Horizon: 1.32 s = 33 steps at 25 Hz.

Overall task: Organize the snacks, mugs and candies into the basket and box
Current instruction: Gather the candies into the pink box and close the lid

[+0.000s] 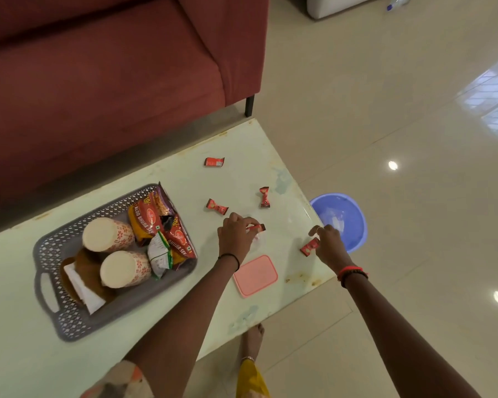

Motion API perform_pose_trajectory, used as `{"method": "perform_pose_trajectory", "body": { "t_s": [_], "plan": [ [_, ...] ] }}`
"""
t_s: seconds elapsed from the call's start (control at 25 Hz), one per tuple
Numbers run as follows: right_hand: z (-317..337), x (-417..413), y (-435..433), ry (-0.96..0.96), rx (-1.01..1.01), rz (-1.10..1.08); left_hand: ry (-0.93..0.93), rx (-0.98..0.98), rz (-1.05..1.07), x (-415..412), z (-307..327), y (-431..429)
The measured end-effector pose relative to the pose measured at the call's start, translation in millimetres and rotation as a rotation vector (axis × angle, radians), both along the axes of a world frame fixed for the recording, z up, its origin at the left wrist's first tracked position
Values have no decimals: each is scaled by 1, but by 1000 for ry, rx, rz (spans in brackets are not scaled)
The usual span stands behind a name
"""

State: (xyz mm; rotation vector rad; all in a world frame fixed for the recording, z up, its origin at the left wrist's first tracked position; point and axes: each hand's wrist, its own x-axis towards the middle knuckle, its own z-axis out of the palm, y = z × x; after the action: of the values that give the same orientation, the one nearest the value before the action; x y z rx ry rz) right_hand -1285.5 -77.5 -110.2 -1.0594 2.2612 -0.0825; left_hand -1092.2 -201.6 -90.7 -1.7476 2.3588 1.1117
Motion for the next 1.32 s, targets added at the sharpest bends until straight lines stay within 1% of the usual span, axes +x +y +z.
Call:
{"method": "perform_pose_trajectory", "body": {
  "t_s": [0.04,0.12,0.28,0.36,0.48,0.6,0.72,0.8,0.88,0.96,1.12,1.24,1.32],
  "plan": [
    [-2,-1,4,30,38,70,-7,8,-1,-3,-4,-1],
    [-6,-1,10,78,52,182,-19,20,-15,-6,-9,-1],
    [-14,0,14,132,62,286,27,-6,19,1,-12,-8],
    [-16,2,14,120,57,267,29,-51,49,10,-11,-20],
    [-19,3,13,89,50,221,-28,-132,86,26,-10,-43],
    [-17,6,5,24,22,116,-108,-185,33,38,-12,-60],
    [-6,22,-17,-84,-171,-35,-178,-188,-82,39,-15,-73],
    [4,40,-38,-124,-301,-20,-230,-202,-170,38,-17,-80],
    [10,57,-56,-163,-367,26,-273,-225,-248,37,-21,-85],
    [12,71,-68,-199,-379,67,-310,-245,-315,36,-26,-87],
    [5,85,-79,-249,-312,129,-393,-290,-387,39,-40,-90],
    [1,81,-84,-233,-327,59,-449,-339,-436,43,-50,-93],
    [-2,74,-87,-234,-325,-16,-452,-353,-458,44,-55,-94]
  ]
}}
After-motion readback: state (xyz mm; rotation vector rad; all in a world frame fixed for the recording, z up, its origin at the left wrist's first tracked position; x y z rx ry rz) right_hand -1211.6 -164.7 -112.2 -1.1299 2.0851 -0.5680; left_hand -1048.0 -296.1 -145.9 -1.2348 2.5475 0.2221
